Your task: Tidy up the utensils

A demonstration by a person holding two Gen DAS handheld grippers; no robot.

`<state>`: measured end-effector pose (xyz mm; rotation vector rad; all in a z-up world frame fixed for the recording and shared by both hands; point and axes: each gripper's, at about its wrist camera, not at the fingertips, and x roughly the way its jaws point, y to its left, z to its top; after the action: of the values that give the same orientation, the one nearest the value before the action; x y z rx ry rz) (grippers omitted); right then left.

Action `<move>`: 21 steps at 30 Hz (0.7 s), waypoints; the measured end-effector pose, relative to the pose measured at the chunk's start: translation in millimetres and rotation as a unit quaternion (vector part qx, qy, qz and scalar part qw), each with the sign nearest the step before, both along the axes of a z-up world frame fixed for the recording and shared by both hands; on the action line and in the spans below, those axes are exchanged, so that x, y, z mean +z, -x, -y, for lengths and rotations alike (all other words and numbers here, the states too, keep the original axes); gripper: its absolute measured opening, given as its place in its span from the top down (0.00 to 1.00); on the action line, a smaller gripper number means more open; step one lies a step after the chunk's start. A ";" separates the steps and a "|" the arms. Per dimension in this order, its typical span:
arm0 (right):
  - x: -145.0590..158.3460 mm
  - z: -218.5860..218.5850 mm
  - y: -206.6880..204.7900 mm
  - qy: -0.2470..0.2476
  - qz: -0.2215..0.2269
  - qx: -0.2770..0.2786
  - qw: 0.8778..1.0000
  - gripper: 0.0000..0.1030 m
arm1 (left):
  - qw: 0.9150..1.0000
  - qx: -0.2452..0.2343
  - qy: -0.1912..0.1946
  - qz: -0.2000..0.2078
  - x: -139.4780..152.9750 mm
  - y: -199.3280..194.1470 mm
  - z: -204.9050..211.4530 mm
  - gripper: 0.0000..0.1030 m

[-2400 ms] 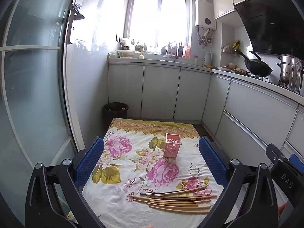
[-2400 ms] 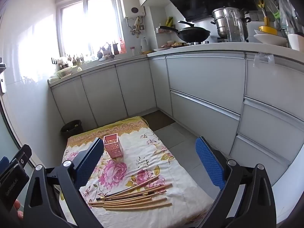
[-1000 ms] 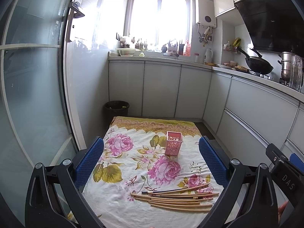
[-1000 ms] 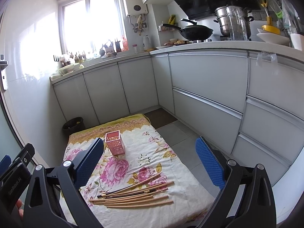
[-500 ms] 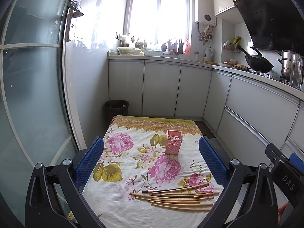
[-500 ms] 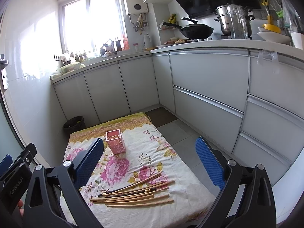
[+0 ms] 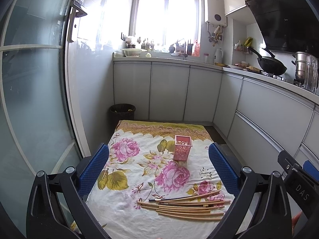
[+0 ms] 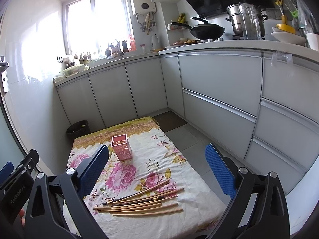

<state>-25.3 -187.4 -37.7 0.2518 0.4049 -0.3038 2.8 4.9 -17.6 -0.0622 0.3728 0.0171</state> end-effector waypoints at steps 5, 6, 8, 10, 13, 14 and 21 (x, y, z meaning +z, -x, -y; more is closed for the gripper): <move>-1.0 -0.3 -0.3 0.000 -0.001 0.000 1.000 0.08 | 1.000 -0.002 0.000 -0.002 -1.7 -0.2 -0.2 0.07; -1.3 -0.4 -0.5 0.000 -0.001 0.000 1.000 0.08 | 1.000 -0.002 0.000 -0.002 -1.1 -0.5 0.0 0.07; -0.9 0.3 -0.3 -0.001 -0.002 0.001 1.000 0.08 | 1.000 -0.002 0.000 -0.002 -2.5 -0.5 -0.1 0.07; -1.8 0.5 -0.4 -0.001 -0.002 0.000 1.000 0.08 | 1.000 -0.002 0.000 -0.004 -3.8 -0.4 -0.4 0.07; -2.7 1.2 -1.1 -0.003 -0.003 0.001 1.000 0.08 | 1.000 -0.002 -0.001 -0.007 -7.3 -2.5 0.9 0.07; -3.0 1.7 -1.5 -0.003 -0.003 0.000 1.000 0.08 | 1.000 -0.002 -0.002 -0.008 -8.4 -4.6 2.5 0.07; -4.0 6.5 -5.4 -0.007 -0.008 -0.001 1.000 0.08 | 1.000 -0.002 -0.003 -0.010 -10.9 -6.5 3.0 0.07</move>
<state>-19.9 -193.9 -41.6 0.2645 0.4231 -0.3047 9.3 1.9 -28.5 -0.0547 0.3937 0.0142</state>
